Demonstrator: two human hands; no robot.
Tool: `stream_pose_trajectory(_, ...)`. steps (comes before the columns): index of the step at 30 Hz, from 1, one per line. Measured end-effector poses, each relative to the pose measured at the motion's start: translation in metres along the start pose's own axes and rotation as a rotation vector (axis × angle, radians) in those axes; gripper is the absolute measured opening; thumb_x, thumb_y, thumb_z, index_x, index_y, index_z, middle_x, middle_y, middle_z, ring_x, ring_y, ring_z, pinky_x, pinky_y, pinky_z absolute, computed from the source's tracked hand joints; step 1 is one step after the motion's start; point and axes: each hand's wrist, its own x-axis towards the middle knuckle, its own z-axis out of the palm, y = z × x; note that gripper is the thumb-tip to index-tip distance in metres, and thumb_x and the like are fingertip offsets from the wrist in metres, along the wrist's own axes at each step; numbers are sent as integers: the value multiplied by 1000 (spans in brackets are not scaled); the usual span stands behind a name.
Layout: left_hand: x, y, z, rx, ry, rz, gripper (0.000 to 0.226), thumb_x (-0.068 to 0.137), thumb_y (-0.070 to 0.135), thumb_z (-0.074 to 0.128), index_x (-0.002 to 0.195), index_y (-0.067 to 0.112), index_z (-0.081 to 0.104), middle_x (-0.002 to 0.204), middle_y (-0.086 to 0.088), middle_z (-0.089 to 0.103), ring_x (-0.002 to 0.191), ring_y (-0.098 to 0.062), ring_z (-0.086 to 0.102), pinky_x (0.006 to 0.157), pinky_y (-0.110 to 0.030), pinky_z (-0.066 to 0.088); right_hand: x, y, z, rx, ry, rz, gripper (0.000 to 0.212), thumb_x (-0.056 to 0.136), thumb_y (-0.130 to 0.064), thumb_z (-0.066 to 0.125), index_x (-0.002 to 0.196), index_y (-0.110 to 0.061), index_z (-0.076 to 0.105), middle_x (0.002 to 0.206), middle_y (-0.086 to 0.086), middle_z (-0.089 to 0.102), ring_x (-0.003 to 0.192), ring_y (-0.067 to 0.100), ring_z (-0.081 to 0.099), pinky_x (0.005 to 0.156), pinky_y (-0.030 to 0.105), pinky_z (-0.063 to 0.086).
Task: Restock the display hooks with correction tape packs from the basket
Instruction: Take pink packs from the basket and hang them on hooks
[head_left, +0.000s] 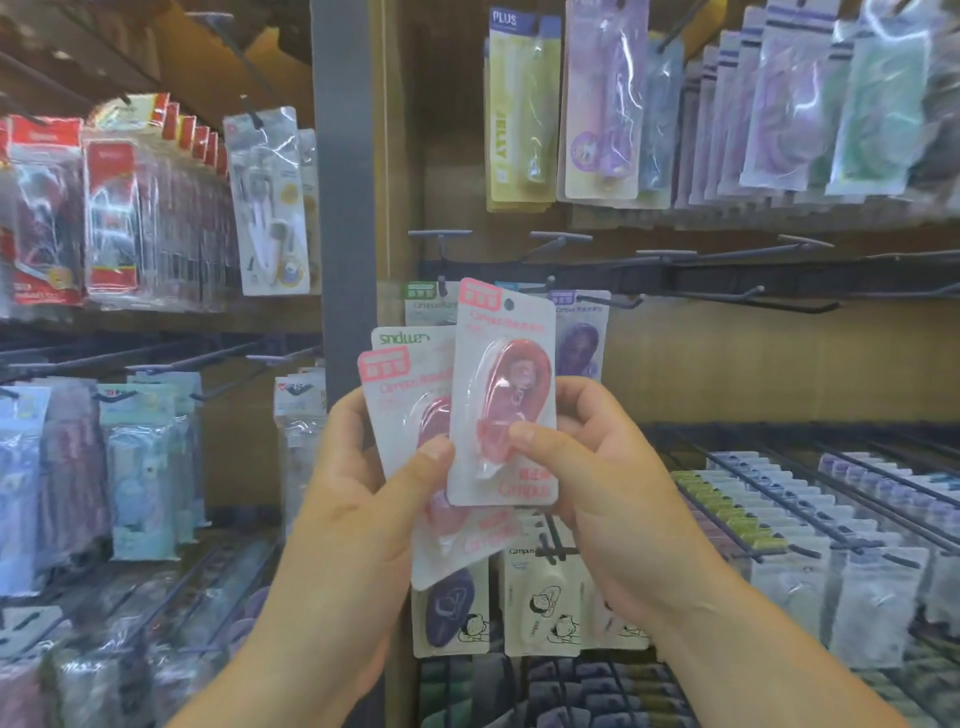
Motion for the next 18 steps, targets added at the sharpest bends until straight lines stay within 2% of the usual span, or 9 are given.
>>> stream_pose_trajectory(5, 2, -5, -3, 131, 51, 61, 44, 87, 18, 64, 130, 29, 61, 118, 3, 79, 107, -21, 77, 82, -41, 65, 2, 5, -9, -16, -22, 6, 30, 98, -9, 62, 126, -13, 54, 107, 9, 78, 98, 23, 76, 75, 26, 58)
stream_pose_trajectory(8, 3, -5, -8, 200, 98, 94, 40, 90, 18, 67, 128, 30, 64, 116, 5, 79, 104, -17, 77, 74, -30, 65, 5, 8, -16, -72, 17, -14, 29, 99, -8, 61, 125, -17, 54, 105, 6, 78, 96, 21, 76, 72, 29, 59)
stream_pose_trajectory(12, 4, -1, -14, 229, 147, 113, 44, 79, 32, 71, 121, 36, 65, 112, 6, 80, 101, -16, 78, 72, -30, 65, 11, 8, -34, -197, 85, -48, 29, 100, -8, 61, 123, -23, 52, 101, 0, 78, 89, 19, 76, 61, 35, 62)
stream_pose_trajectory(18, 4, -2, -5, 218, 146, 102, 42, 74, 31, 71, 115, 38, 65, 108, 6, 81, 94, -15, 79, 64, -26, 63, 8, 11, -62, -271, 147, -96, 32, 98, -5, 61, 122, -25, 53, 100, 1, 78, 81, 21, 74, 59, 33, 58)
